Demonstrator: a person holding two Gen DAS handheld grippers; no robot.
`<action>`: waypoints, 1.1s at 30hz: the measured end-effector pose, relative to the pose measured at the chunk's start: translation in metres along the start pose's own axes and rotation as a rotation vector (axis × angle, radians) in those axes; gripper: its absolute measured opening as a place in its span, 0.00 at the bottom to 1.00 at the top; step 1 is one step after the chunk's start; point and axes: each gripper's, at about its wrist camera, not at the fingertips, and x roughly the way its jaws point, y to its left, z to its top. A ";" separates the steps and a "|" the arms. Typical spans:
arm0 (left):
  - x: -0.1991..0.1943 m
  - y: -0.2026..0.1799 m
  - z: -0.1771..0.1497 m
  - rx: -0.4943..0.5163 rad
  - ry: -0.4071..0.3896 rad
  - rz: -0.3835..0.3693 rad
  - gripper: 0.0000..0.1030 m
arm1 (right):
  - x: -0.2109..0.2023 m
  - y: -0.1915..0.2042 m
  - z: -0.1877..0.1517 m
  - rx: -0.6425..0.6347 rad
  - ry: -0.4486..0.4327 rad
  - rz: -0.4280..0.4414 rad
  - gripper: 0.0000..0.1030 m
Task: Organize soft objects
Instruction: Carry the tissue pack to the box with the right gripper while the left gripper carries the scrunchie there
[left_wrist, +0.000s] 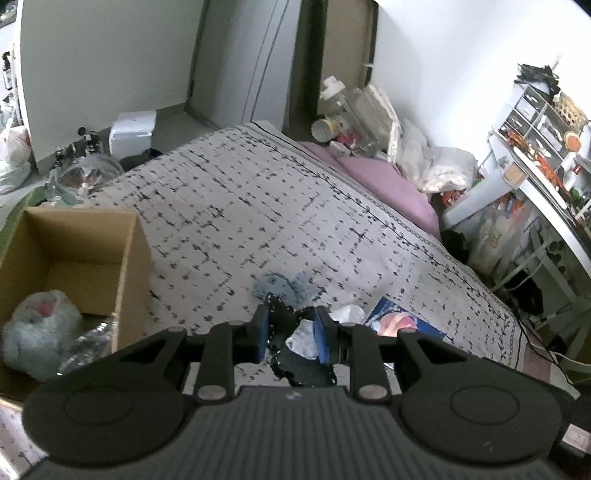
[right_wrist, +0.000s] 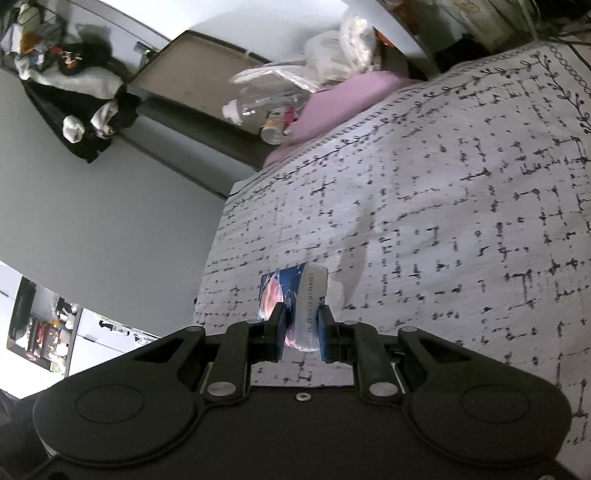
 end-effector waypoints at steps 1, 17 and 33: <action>-0.002 0.002 0.001 -0.003 -0.004 0.003 0.24 | -0.001 0.003 -0.001 -0.005 -0.002 0.006 0.17; -0.038 0.056 0.016 -0.030 -0.071 0.069 0.24 | -0.006 0.072 -0.035 -0.166 -0.022 0.096 0.17; -0.059 0.118 0.018 -0.037 -0.097 0.101 0.24 | -0.004 0.113 -0.053 -0.280 -0.043 0.103 0.17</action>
